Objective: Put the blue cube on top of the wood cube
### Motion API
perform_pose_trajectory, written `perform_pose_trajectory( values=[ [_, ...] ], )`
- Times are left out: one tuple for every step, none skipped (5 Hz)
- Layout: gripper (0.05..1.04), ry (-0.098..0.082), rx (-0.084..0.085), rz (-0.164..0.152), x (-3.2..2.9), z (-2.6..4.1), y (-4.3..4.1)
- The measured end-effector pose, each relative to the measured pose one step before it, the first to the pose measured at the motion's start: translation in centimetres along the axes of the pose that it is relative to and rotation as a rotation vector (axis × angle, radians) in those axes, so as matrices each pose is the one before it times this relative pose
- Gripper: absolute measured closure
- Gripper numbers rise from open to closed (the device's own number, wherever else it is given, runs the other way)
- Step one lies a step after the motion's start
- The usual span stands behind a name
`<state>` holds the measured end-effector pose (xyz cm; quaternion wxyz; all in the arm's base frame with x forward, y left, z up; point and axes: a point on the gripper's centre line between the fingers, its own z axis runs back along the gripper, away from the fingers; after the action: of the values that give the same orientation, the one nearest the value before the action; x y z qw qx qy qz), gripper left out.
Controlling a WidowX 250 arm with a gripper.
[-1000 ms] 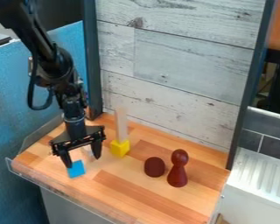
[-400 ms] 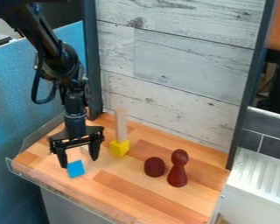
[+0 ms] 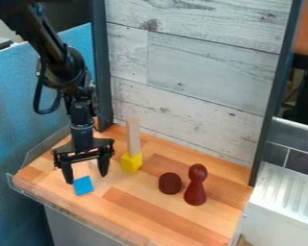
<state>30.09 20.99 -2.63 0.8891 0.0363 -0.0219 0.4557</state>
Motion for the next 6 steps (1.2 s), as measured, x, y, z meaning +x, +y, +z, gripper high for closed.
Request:
perform_pose_trajectory(
  values=[
    [0.083, -0.0277, 0.0025, -0.0008, 0.440, -0.090, 0.268],
    [0.083, -0.0092, 0.0158, 0.0104, 0.215, -0.004, 0.284],
    [0.083, 0.0161, 0.0224, 0.0124, 0.125, -0.628, 0.201],
    [0.083, 0.0218, 0.0115, 0.0119, 0.100, -0.666, -0.018],
    [0.121, 0.0065, 0.0072, 0.0058, 0.187, -0.435, -0.060],
    [0.398, 0.0204, -0.0257, 0.0423, 0.465, 0.247, 0.109]
  ],
)
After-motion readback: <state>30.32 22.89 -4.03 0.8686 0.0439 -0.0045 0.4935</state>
